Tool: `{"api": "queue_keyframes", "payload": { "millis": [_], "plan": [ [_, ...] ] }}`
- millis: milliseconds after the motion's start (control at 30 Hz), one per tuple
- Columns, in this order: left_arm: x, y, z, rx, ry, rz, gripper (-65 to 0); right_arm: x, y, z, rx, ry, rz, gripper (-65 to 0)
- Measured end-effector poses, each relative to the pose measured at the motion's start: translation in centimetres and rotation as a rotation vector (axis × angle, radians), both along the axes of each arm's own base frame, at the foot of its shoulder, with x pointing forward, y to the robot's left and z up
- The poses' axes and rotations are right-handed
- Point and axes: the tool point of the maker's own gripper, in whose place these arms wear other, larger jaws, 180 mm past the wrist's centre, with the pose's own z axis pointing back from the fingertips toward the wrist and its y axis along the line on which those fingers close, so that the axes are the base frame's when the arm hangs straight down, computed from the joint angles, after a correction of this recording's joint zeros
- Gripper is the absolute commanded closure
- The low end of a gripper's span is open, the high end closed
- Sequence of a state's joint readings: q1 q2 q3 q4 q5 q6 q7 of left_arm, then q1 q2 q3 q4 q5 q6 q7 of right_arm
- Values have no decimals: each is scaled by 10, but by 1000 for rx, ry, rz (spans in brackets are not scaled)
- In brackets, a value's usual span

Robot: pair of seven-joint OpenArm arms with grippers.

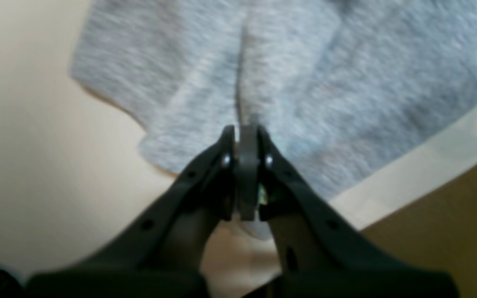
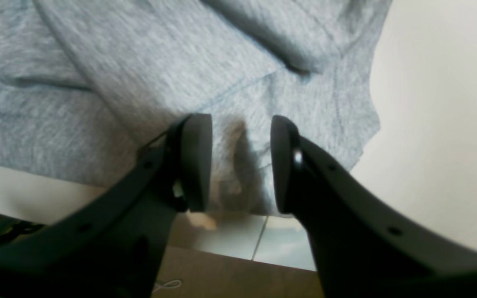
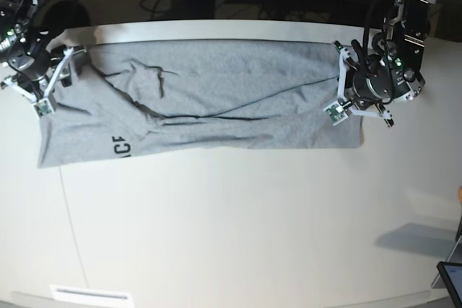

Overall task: Fold the T-shirt properly
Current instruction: 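Drag the held side edge with the left gripper toward the collar edge, then open the left gripper and lower the right gripper onto the printed strip end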

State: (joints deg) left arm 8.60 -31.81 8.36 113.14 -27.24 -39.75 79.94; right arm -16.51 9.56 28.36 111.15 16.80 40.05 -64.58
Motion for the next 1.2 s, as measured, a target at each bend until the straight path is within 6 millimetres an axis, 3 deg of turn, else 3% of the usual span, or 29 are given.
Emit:
{"api": "queue_keyframes", "payload": {
  "millis": [400, 533, 700, 1200],
  "plan": [
    [0, 27, 8, 85, 5, -17, 0, 0, 0, 0, 1, 0, -1, -215],
    [-2, 28, 7, 96, 12, -26, 0, 0, 1, 0, 5, -1, 0, -215],
    [-22, 8, -11, 84, 88, -106, 0, 0, 1, 0, 5, -2, 0, -215],
    [-22, 24, -6, 145, 98, -140, -3, 0, 1, 0, 5, -1, 0, -215]
  ]
}}
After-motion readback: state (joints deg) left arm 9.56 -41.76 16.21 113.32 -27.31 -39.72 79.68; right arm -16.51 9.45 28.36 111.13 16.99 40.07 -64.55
